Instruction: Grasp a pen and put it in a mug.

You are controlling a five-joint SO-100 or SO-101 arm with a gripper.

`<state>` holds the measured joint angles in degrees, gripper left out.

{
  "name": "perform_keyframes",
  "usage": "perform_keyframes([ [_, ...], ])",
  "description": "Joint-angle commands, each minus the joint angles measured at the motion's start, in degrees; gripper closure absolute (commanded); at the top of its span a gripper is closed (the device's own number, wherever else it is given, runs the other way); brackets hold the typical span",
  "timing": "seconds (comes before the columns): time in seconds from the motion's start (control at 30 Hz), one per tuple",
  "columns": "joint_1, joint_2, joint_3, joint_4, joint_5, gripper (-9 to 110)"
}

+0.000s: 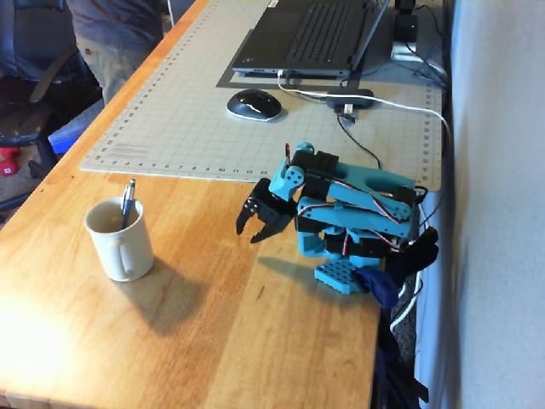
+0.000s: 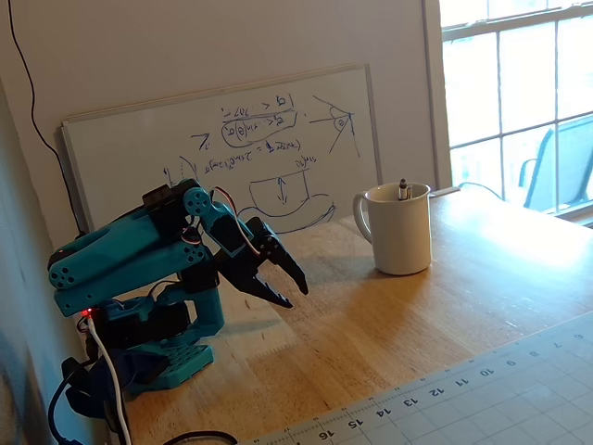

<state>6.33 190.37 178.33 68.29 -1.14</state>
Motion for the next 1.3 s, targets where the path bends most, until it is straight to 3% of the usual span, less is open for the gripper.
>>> perform_keyframes([
  [0.0,-1.4,1.4,-0.4,-0.5,-0.5,95],
  [0.13,-1.9,1.4,-0.4,-0.5,-0.5,100],
  [1.27,-4.1,1.4,-0.1,0.0,0.2,100],
])
